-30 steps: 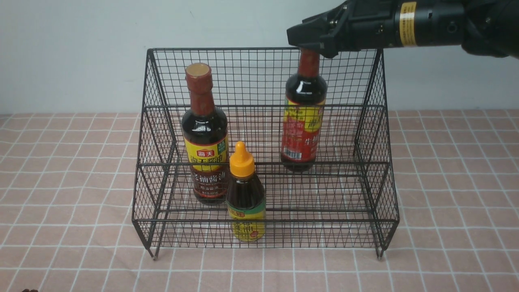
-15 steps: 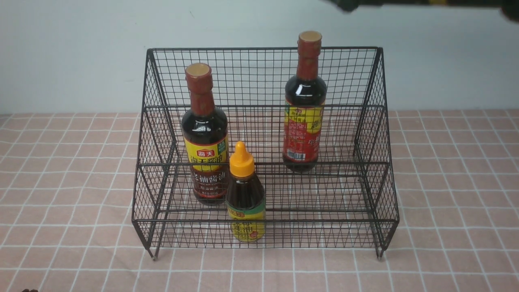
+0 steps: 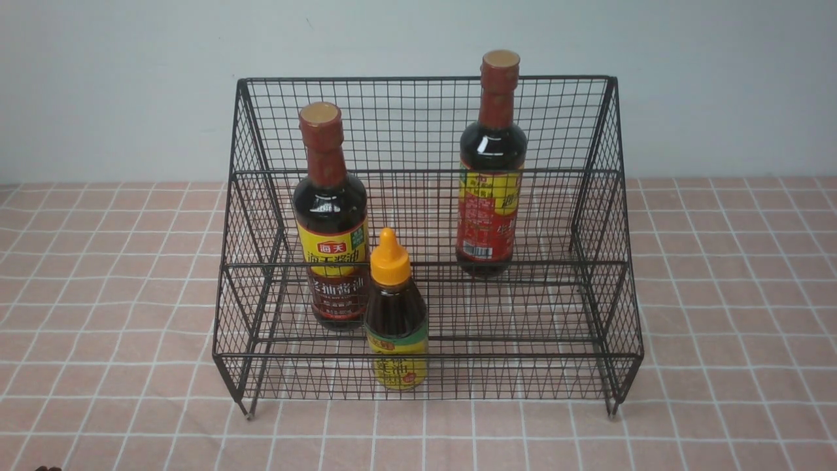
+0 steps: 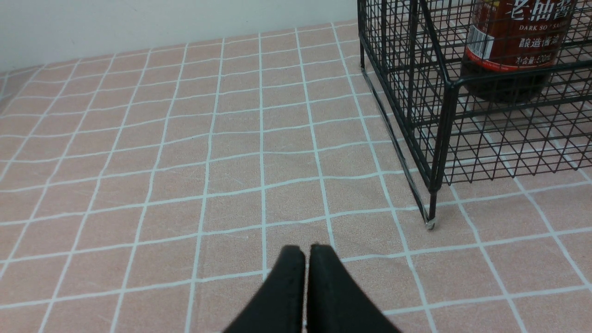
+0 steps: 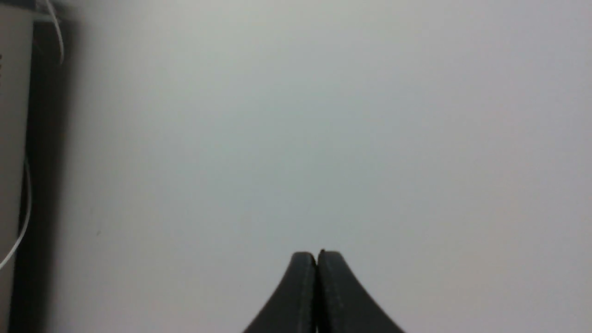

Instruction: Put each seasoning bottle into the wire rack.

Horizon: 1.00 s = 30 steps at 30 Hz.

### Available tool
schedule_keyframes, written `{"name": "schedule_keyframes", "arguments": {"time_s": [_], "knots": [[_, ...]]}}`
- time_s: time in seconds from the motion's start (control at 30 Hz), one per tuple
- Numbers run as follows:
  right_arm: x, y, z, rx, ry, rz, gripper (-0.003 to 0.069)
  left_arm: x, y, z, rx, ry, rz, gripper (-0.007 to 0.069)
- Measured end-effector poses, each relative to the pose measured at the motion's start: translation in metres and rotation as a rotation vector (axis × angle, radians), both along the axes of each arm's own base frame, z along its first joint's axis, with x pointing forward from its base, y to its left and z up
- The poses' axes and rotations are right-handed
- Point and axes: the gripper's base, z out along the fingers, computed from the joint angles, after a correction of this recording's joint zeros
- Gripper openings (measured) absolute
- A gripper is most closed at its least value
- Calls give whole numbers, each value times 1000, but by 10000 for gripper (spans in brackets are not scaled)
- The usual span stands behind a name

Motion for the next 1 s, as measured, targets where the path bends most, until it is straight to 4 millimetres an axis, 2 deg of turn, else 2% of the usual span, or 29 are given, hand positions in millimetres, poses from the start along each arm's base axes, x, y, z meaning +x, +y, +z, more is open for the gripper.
{"name": "schedule_keyframes", "arguments": {"time_s": [0.1, 0.17, 0.2, 0.23, 0.27, 0.33, 0.37, 0.43, 0.47, 0.5, 0.6, 0.67, 0.73, 0.77, 0.8, 0.83, 0.87, 0.93, 1.0], "knots": [[-19, -19, 16, -32, -120, -127, -10, 0, 0, 0, 0, 0, 0, -7], [-30, -42, 29, -144, -277, -344, -10, 0, 0, 0, 0, 0, 0, -7], [-31, -44, 30, -156, -290, -366, -10, 0, 0, 0, 0, 0, 0, -7], [-37, -61, 37, -263, -391, -564, -10, 0, 0, 0, 0, 0, 0, -7], [-37, -63, 38, -290, -409, -594, -10, 0, 0, 0, 0, 0, 0, -7], [-43, -83, 45, -328, -447, -831, -10, 0, 0, 0, 0, 0, 0, -7], [-44, -88, 46, -317, -440, -891, -10, 0, 0, 0, 0, 0, 0, -7], [-47, -109, 45, -184, -344, -1074, -10, 0, 0, 0, 0, 0, 0, -7], [-49, -122, 39, -43, -226, -1162, -10, 0, 0, 0, 0, 0, 0, -7], [-49, -123, 38, -20, -205, -1172, -10, 0, 0, 0, 0, 0, 0, -7], [-50, -142, 8, 229, 172, -1290, -10, 0, 0, 0, 0, 0, 0, -7], [-47, -139, -20, 216, 507, -1257, -10, 0, 0, 0, 0, 0, 0, -7], [-42, -124, -40, 126, 729, -1101, -12, 0, 0, 0, 0, 0, 0, -7], [-40, -116, -46, 94, 787, -1013, -12, 0, 0, 0, 0, 0, 0, -7], [-38, -110, -51, 56, 821, -945, -12, 0, 0, 0, 0, 0, 0, -7], [-35, -95, -61, 33, 878, -775, -12, 0, 0, 0, 0, 0, 0, -7], [-35, -93, -60, 46, 881, -756, -12, 0, 0, 0, 0, 0, 0, -7], [-36, -78, -71, 54, 886, -587, -12, 0, 0, 0, 0, 0, 0, -7], [-47, -72, -77, 98, 837, -510, -13, 0, 0, 0, 0, 0, 0, -7]]}}
